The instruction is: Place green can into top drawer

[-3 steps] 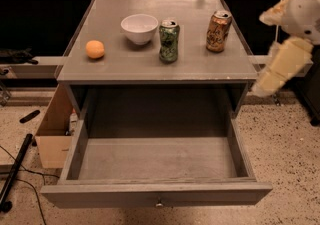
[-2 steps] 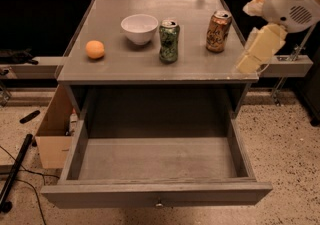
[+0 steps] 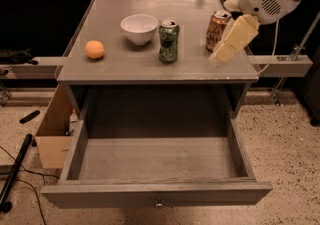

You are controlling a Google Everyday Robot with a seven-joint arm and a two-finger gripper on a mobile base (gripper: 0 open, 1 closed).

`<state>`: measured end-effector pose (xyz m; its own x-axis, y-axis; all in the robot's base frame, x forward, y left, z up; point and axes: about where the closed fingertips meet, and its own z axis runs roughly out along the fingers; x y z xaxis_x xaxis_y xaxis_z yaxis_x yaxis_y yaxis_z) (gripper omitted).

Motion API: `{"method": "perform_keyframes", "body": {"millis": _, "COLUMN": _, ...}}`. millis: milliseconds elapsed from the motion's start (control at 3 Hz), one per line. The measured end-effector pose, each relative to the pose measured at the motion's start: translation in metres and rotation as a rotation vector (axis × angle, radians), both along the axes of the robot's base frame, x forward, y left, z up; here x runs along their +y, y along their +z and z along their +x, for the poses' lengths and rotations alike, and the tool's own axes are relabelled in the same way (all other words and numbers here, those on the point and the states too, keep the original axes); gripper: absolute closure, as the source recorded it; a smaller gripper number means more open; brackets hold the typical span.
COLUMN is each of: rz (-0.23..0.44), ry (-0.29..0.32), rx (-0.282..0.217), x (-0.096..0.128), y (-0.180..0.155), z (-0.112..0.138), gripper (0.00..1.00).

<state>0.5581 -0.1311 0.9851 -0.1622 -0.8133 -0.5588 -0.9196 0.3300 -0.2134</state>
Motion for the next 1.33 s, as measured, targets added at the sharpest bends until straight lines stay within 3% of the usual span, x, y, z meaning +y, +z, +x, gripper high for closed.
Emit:
{"method": "perform_keyframes", "body": {"millis": 333, "rz": 0.094, "ry": 0.040, "rx": 0.036, "x": 0.024, "y": -0.009, "z": 0.011, "gripper": 0.00}}
{"method": "perform_keyframes", "body": {"millis": 667, "rz": 0.180, "ry": 0.121, "rx": 0.077, "x": 0.089, "y": -0.023, "z": 0.037, "gripper": 0.00}}
{"method": "perform_keyframes", "body": {"millis": 1000, "rz": 0.195, "ry": 0.168, "rx": 0.088, "x": 0.129, "y": -0.029, "z": 0.053, "gripper": 0.00}}
{"method": "perform_keyframes", "body": {"millis": 1333, "rz": 0.181, "ry": 0.200, "rx": 0.059, "x": 0.149, "y": -0.031, "z": 0.074, "gripper": 0.00}}
